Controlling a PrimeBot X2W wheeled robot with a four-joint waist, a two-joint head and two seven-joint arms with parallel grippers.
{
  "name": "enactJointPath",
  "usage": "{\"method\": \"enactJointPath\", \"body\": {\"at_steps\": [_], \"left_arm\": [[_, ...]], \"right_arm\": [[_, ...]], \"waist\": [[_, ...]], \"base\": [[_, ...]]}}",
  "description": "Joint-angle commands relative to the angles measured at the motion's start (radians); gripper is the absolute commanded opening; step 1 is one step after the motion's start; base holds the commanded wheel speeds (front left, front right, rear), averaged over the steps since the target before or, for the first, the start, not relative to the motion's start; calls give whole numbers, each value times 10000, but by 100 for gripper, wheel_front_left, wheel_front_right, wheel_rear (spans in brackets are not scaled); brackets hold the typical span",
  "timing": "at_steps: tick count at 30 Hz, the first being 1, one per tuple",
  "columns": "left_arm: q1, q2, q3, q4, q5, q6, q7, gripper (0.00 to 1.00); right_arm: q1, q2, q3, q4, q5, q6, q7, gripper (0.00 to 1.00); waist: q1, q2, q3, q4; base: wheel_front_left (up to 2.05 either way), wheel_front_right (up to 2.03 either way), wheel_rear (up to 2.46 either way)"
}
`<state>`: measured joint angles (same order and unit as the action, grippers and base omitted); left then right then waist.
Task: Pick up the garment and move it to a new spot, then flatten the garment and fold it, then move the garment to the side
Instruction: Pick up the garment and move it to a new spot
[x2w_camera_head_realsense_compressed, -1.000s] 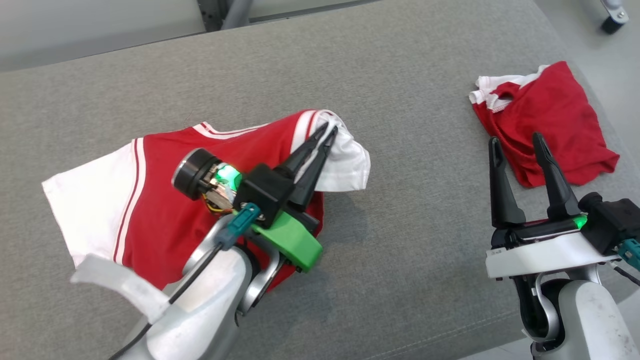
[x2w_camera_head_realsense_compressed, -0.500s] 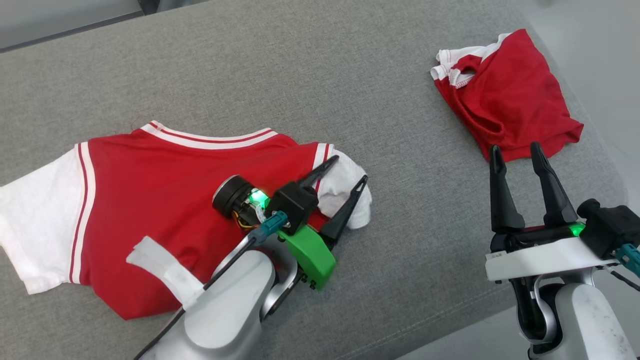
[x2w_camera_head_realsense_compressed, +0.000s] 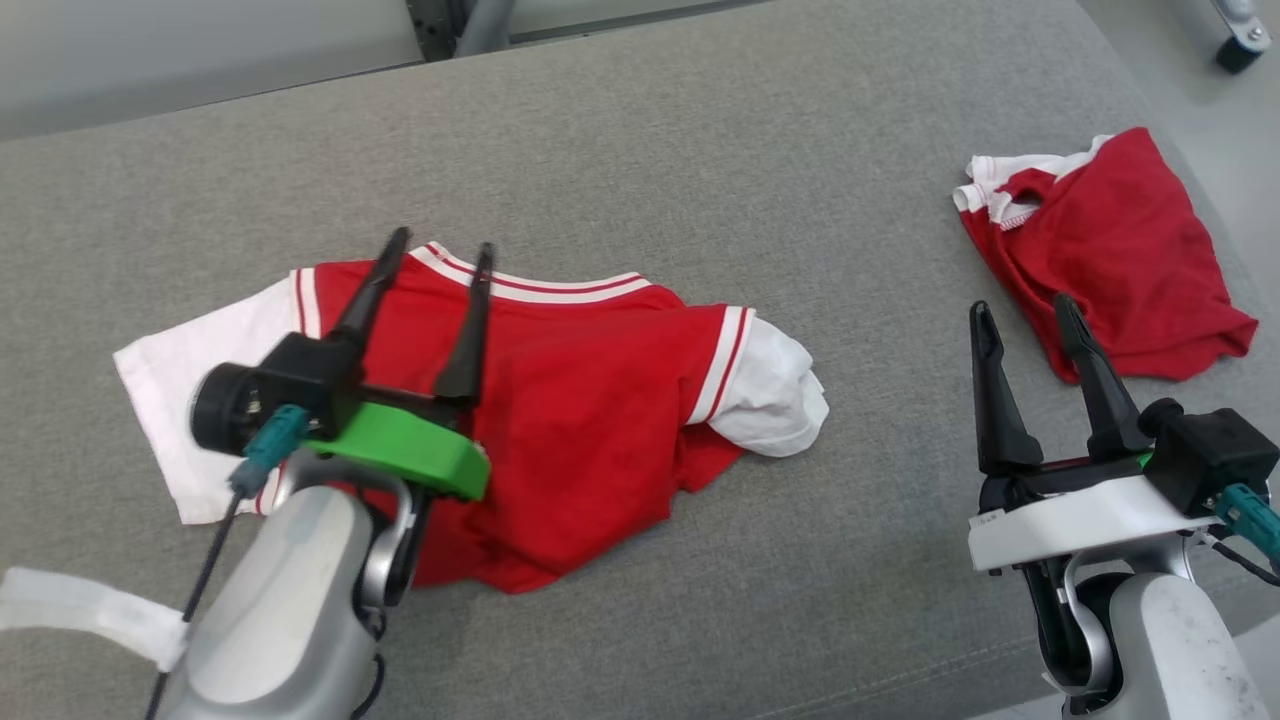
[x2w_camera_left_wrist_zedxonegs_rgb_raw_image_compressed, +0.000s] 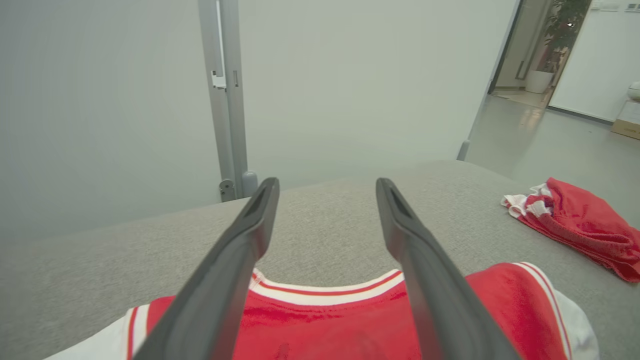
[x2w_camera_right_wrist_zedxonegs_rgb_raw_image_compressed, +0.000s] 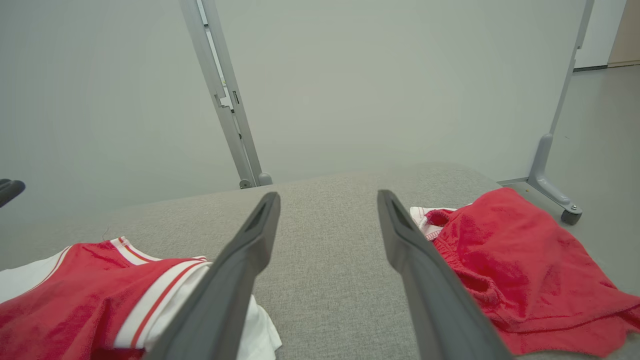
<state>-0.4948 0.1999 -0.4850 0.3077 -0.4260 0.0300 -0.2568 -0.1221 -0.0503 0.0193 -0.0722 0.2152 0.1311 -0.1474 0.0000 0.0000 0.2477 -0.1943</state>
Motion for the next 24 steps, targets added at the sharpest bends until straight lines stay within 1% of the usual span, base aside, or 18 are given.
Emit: {"method": "enactJointPath", "body": {"at_steps": [1,7,11,17,18,24], "left_arm": [[286,247,365,-108,-98,175,-64,100],[1345,991,1591,-616,-406,658,-84,100],[2379,1406,2160,-1037,-529,782,-87,100],[3620,1819,2363,-1919,-510,960,-20,100],[3620,1819,2363,-1919,-510,960,-20,100],[4536,1984,2284,-2998,-477,1296,357,100]], "right_arm": [[160,-13,27,-34,-106,-7,58,100],[354,-14,69,-85,-253,-7,281,100],[518,-16,193,4,-265,-7,382,100],[833,-111,229,31,-224,-7,493,100],[833,-111,229,31,-224,-7,493,100],[1229,-173,202,61,-131,-7,633,100]], "waist": [[0,0,-483,609],[0,0,-788,1012],[0,0,-1146,1118],[0,0,-1514,1211],[0,0,-1514,1211],[0,0,-1943,1220]], "base": [[0,0,0],[0,0,0],[0,0,0],[0,0,0],[0,0,0],[0,0,0]]}}
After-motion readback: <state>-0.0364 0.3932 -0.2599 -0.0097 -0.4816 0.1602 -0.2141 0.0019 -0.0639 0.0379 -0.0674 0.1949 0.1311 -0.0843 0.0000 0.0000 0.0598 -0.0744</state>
